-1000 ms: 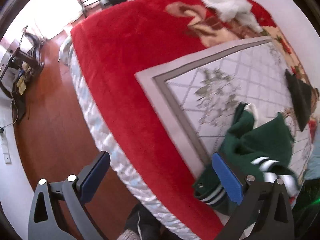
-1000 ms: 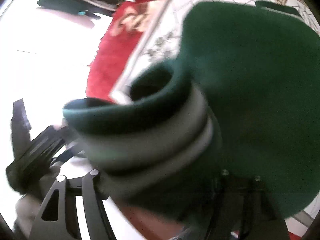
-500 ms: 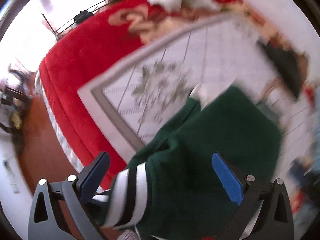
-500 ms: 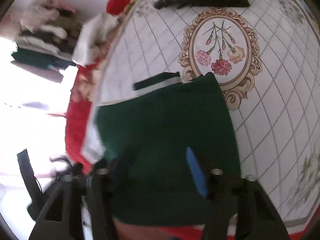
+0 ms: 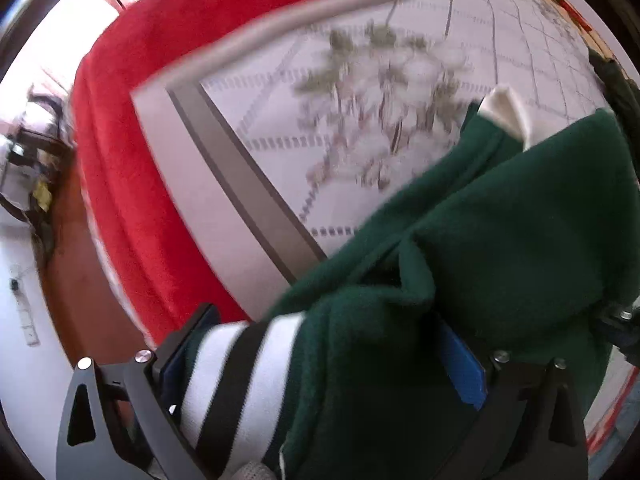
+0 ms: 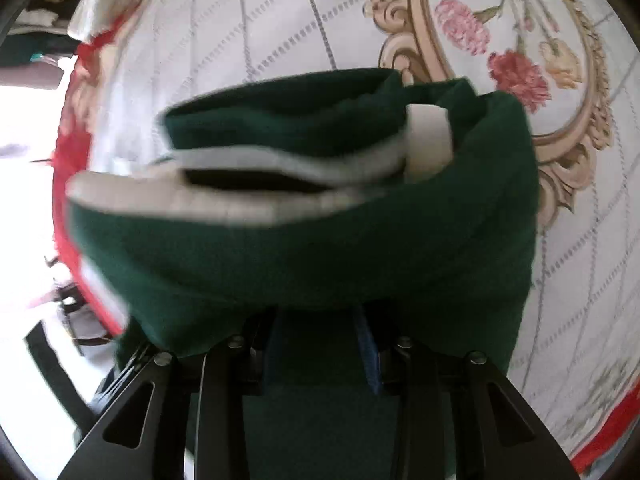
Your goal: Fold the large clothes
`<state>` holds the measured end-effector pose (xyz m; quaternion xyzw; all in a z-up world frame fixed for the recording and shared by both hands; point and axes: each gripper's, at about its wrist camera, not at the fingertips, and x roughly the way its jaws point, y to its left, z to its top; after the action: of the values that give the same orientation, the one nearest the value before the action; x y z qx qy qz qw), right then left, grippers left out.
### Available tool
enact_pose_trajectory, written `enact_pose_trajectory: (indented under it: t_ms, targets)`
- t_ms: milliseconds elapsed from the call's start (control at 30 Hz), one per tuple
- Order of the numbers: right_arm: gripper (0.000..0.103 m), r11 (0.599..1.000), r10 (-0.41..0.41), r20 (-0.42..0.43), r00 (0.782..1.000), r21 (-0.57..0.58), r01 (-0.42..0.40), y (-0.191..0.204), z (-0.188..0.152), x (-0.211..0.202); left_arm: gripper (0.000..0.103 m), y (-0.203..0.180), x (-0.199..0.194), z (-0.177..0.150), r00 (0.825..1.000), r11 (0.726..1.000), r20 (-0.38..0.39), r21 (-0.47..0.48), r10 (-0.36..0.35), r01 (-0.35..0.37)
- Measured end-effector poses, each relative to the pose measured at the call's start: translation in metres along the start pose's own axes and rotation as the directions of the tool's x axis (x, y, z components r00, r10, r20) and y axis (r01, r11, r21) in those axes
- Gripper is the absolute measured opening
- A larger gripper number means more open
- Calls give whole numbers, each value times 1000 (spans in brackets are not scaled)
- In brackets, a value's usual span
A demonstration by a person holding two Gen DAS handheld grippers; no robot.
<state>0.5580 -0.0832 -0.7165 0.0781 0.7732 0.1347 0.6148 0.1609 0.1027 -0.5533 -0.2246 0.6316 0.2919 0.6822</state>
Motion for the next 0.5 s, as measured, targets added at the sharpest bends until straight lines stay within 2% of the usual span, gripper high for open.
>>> enact_pose_trajectory:
  t_ms: [67,133,200,267,367,433,500]
  targets:
    - [38,994,110,85,990,-1,-110,0,-7,-34,103,-4,-32,4,997,1000,78,12,4,-5]
    - [38,987,162,183,970,-24,-160,2,-10,-59,103,-11,-53,13,992,1000,120,11,-27,26]
    - [38,981,193,249,949,-52,-186,4,-1,-64,103,-29,-59,28,989,998,136,31,-57,53]
    - [37,983,185,237,954,-31,-183,3,16,-44,103,-47,-50,42,989,996,130,49,-76,70]
    - [34,986,163,162,973,14,-167,-3,41,1,103,-83,-5,65,997,993,44,100,-69,65]
    - [32,991,132,142,981,-22,-130,4,50,10,103,-85,12,73,997,993,29,99,-74,71]
    - [32,992,113,123,986,-60,-107,11,56,5,103,-76,12,79,993,991,12,62,-121,120]
